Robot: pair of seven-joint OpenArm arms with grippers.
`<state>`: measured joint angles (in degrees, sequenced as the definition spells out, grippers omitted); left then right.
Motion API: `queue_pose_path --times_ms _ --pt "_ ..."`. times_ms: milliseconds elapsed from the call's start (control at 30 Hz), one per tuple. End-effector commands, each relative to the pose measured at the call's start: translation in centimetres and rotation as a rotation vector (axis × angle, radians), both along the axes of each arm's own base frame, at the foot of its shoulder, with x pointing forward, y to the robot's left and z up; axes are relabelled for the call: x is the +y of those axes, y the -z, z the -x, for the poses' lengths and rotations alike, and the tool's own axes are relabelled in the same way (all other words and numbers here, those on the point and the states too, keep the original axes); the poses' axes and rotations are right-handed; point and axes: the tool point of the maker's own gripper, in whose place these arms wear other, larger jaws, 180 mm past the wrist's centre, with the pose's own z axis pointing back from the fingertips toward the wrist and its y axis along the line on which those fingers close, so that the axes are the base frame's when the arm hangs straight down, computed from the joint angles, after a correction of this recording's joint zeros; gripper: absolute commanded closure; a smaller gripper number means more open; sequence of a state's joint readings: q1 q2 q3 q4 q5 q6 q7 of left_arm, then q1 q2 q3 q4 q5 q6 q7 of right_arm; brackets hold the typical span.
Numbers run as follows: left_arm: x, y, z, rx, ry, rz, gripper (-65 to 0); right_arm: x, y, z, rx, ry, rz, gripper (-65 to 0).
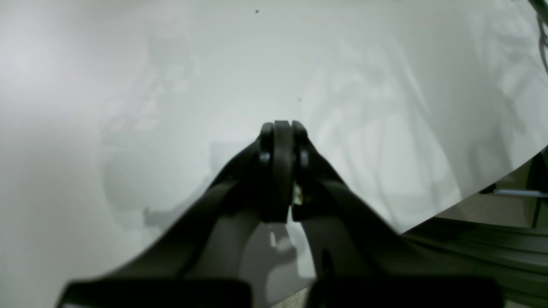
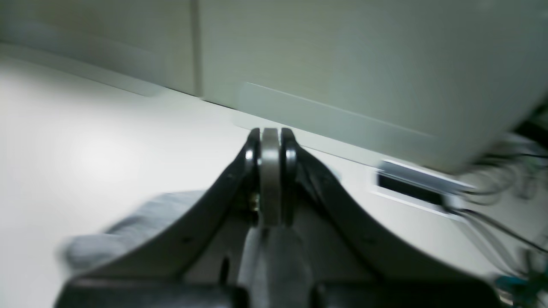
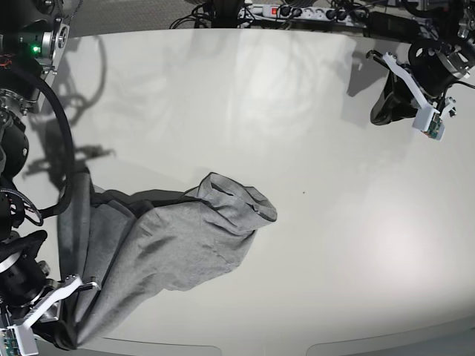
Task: Layout the t-shirt on the table in an organized manner, then fold the t-shirt properly
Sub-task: 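Drag the grasped shirt edge away from the heap with the right gripper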
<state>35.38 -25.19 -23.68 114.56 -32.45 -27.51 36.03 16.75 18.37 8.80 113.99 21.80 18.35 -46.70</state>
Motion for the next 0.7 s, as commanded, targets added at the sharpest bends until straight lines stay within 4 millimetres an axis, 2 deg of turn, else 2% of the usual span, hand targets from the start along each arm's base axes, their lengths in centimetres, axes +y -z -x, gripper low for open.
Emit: queue_pose_path --times_ms 0,133,200,367,400,533,567,667 --pt "-0.2 -0.9 -0.4 -0.032 0.009 0.013 0.0 -0.8 -2.1 -0.2 -0.072 0.035 -0.002 0.0" --pt "-0.2 -0.9 -0.4 -0.032 0.009 0.013 0.0 -3.5 -1.9 -0.3 -0.059 0.192 -0.034 0.0" --pt "-0.2 -0.9 -0.4 -0.032 0.009 0.013 0.0 -4.3 -1.5 -0.2 -0.037 0.234 -0.025 0.0" --pt "-0.2 -0.9 -0.4 -0.032 0.009 0.013 0.0 -3.8 0.1 0.1 0.042 0.201 0.031 0.0" --pt "-0.2 -0.9 -0.4 -0.033 0.009 0.014 0.0 -3.7 0.3 0.1 0.052 0.193 0.044 -2.2" --pt "-0.2 -0.9 -0.4 -0.032 0.009 0.013 0.0 -5.4 0.4 0.3 0.052 0.282 0.064 -36.8" --pt "-0.2 -0.9 -0.4 -0.032 0.009 0.014 0.0 -5.8 0.5 0.4 0.055 0.303 0.056 -41.4" --pt "-0.2 -0.9 -0.4 -0.032 0.009 0.013 0.0 -6.1 2.1 1.0 0.096 0.315 0.051 -42.4"
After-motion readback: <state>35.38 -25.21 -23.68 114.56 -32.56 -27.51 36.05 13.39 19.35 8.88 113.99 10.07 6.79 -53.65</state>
